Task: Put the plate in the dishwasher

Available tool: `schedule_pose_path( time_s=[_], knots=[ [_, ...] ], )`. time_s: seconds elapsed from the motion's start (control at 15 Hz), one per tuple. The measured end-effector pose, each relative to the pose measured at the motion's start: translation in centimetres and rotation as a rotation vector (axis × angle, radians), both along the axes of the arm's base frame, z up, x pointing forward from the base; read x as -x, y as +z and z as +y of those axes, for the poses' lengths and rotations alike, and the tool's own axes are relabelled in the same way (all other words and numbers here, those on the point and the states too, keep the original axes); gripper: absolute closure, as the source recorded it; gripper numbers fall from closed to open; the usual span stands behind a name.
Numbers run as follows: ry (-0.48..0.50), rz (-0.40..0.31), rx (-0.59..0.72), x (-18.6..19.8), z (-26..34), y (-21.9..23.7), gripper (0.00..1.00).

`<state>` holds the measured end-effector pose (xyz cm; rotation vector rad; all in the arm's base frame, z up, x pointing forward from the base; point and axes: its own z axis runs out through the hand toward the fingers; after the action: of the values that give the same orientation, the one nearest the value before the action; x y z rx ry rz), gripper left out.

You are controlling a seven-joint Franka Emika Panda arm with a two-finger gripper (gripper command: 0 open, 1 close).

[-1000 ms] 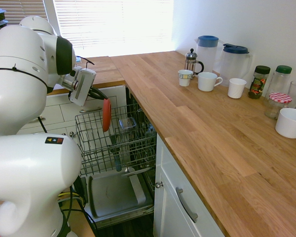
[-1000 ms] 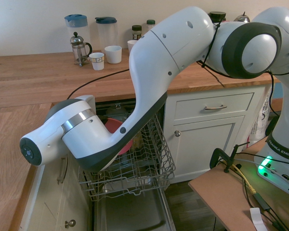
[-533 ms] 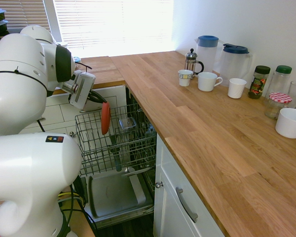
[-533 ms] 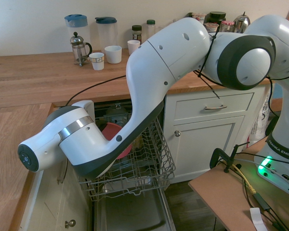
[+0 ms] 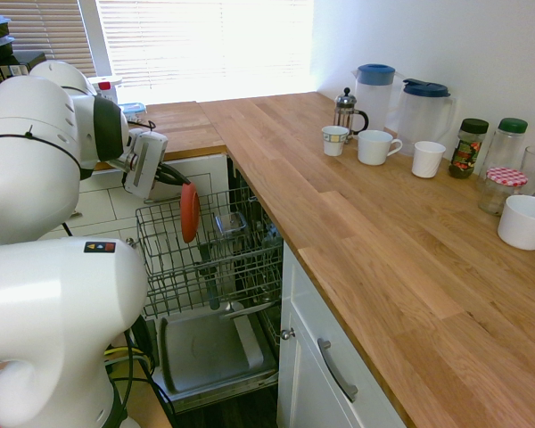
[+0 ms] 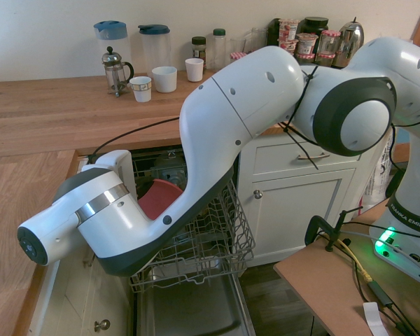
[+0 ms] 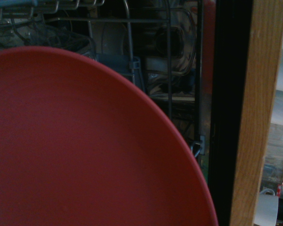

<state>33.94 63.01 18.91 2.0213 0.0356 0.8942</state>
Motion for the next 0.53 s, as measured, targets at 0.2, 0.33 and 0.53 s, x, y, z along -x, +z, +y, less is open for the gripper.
schedule_pose_path(
  time_s=[0.2,0.33,0.53],
  knots=[
    [-0.003,0.018,0.005,-0.5,0.1,-1.2,1.00],
    [0.007,0.034,-0.007,-0.5,0.5,-1.9,1.00],
    [0.034,0.052,-0.025,-0.2,1.2,-2.3,1.00]
  ],
)
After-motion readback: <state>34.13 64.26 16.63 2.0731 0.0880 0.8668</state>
